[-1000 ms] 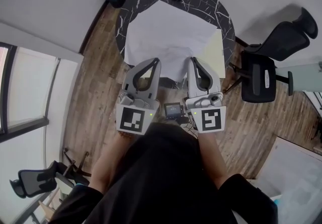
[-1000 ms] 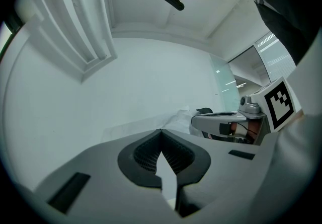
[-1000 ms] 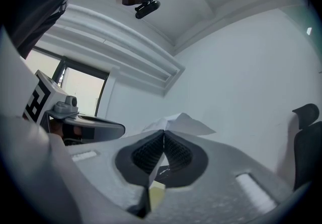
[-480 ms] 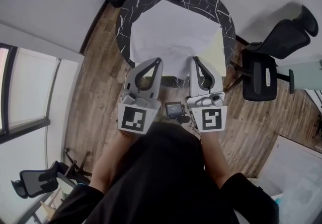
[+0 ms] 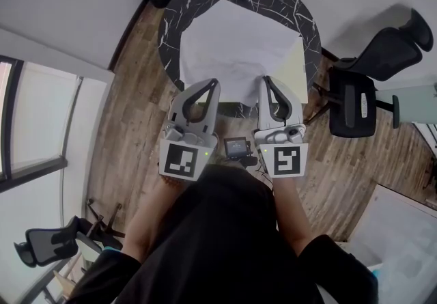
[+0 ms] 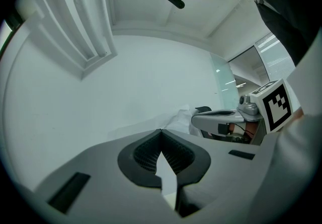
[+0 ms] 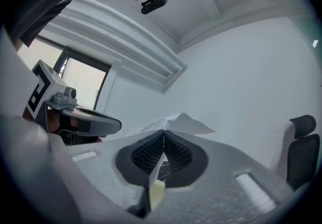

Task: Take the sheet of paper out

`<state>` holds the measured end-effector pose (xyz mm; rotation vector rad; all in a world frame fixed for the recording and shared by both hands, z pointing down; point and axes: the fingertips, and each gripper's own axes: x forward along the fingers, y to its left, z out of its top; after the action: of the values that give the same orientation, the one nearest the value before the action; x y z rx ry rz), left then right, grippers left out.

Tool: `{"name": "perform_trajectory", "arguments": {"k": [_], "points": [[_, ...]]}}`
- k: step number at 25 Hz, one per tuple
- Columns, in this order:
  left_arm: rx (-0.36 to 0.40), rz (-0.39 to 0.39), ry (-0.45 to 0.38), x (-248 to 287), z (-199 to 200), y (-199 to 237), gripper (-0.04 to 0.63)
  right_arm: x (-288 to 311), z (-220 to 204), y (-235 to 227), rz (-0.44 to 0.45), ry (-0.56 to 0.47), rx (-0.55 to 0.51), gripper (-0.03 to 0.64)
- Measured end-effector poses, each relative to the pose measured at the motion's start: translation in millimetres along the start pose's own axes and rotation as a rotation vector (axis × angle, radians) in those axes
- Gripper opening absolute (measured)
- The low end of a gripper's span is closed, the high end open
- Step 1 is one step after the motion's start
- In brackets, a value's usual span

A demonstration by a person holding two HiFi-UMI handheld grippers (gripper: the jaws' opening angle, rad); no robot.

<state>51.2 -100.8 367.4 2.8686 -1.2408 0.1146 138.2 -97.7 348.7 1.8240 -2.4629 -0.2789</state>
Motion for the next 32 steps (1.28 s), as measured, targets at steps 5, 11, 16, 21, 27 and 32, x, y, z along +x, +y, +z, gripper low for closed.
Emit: {"name": "perform_trajectory", "arguments": {"k": [5, 11, 16, 21, 27, 32], "points": [[-0.002, 0.004, -0.001, -2, -1, 3, -0.006, 1, -5, 3, 0.005, 0.017, -0.014, -0.002], [-0.011, 0.008, 0.016, -3, -7, 5, -0.006, 2, -6, 6, 0.011, 0.019, -0.038, -0.002], [-0.014, 0.006, 0.016, -2, -8, 6, -0.006, 2, -7, 5, 0.007, 0.020, -0.061, -0.002], [-0.013, 0.005, 0.014, -3, -9, 6, -0.006, 0, -16, 7, 0.001, 0.063, -0.055, -0.002], [-0.016, 0.011, 0.023, -5, -12, 8, -0.006, 2, -15, 9, 0.011, 0.050, -0.082, -0.002], [-0.013, 0.012, 0.024, -6, -13, 10, -0.006, 4, -14, 12, 0.010, 0.043, -0.080, -0.002]]}}
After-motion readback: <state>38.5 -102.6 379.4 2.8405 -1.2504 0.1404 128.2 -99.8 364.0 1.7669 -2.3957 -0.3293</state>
